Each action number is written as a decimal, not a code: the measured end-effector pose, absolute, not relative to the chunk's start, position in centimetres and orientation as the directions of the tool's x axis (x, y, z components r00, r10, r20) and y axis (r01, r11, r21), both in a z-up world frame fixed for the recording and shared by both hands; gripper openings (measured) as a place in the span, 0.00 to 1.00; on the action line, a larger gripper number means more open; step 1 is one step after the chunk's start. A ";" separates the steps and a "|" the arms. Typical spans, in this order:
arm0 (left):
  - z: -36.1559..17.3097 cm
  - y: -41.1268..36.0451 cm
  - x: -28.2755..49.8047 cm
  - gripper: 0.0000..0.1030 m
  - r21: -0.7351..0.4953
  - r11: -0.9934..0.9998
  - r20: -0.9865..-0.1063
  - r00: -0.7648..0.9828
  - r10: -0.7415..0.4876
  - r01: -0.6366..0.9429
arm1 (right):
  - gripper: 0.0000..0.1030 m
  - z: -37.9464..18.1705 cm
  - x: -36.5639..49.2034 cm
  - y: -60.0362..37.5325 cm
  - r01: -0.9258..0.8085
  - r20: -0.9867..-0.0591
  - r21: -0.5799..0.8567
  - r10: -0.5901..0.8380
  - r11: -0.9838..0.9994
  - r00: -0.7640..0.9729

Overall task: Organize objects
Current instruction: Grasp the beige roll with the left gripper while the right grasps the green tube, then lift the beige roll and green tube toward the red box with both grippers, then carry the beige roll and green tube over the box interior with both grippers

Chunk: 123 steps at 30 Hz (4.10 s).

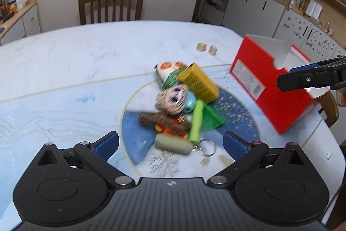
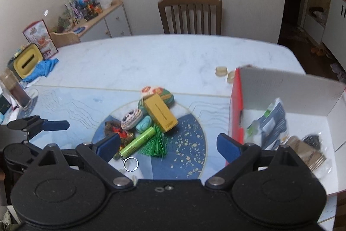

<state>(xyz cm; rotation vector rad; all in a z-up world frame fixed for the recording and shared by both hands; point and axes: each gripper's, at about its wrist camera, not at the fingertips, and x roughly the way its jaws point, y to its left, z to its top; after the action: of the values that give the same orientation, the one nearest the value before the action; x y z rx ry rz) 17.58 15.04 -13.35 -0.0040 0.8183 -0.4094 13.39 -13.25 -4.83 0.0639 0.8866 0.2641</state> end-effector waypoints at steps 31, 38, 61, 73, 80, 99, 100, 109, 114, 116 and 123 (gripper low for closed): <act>-18.1 13.1 18.7 0.86 -0.078 0.908 -0.678 0.646 -0.351 0.411 | 0.49 -12.3 19.5 -6.1 -0.033 -0.885 0.157 0.155 0.987 0.439; -18.1 13.2 18.6 0.65 -0.092 0.910 -0.672 0.649 -0.356 0.404 | 0.38 -12.6 20.6 -5.6 0.002 -0.895 0.172 0.155 0.985 0.419; -17.8 13.2 18.0 0.49 -0.109 0.909 -0.673 0.643 -0.365 0.402 | 0.18 -13.5 20.4 -5.2 0.033 -0.907 0.215 0.187 0.976 0.376; -15.5 14.5 16.3 0.49 -0.157 0.917 -0.680 0.633 -0.370 0.367 | 0.15 -11.1 16.5 -7.1 0.009 -0.879 0.309 0.282 0.951 0.384; -12.2 14.8 15.5 0.49 -0.228 0.896 -0.646 0.630 -0.432 0.381 | 0.15 -8.2 14.3 -9.2 -0.008 -0.843 0.354 0.323 0.935 0.430; -3.0 5.9 14.9 0.49 -0.173 0.834 -0.585 0.627 -0.515 0.524 | 0.15 -1.0 11.5 -22.0 -0.010 -0.741 0.387 0.318 0.922 0.592; -2.9 5.0 14.9 0.49 -0.169 0.830 -0.585 0.623 -0.519 0.532 | 0.15 -0.9 11.4 -22.9 -0.004 -0.738 0.387 0.312 0.922 0.599; -2.8 -3.1 15.8 0.49 -0.128 0.798 -0.602 0.593 -0.535 0.589 | 0.15 -0.7 10.7 -30.7 0.045 -0.732 0.363 0.255 0.931 0.631; -3.6 -7.3 16.6 0.49 -0.113 0.779 -0.627 0.564 -0.537 0.617 | 0.15 -1.0 10.9 -34.5 0.072 -0.740 0.346 0.225 0.935 0.634; -4.0 -9.0 16.8 0.49 -0.102 0.768 -0.639 0.550 -0.538 0.633 | 0.15 -1.2 11.1 -35.9 0.081 -0.741 0.341 0.215 0.936 0.636; -5.6 -14.5 18.2 0.49 -0.076 0.742 -0.687 0.504 -0.523 0.666 | 0.15 -2.6 12.4 -39.5 0.091 -0.749 0.326 0.199 0.941 0.632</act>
<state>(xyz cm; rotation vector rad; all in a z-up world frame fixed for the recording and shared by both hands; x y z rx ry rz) 18.24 -14.54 -5.65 0.2093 0.7531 -0.7239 12.44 -39.46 -2.63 0.3514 0.8897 0.0634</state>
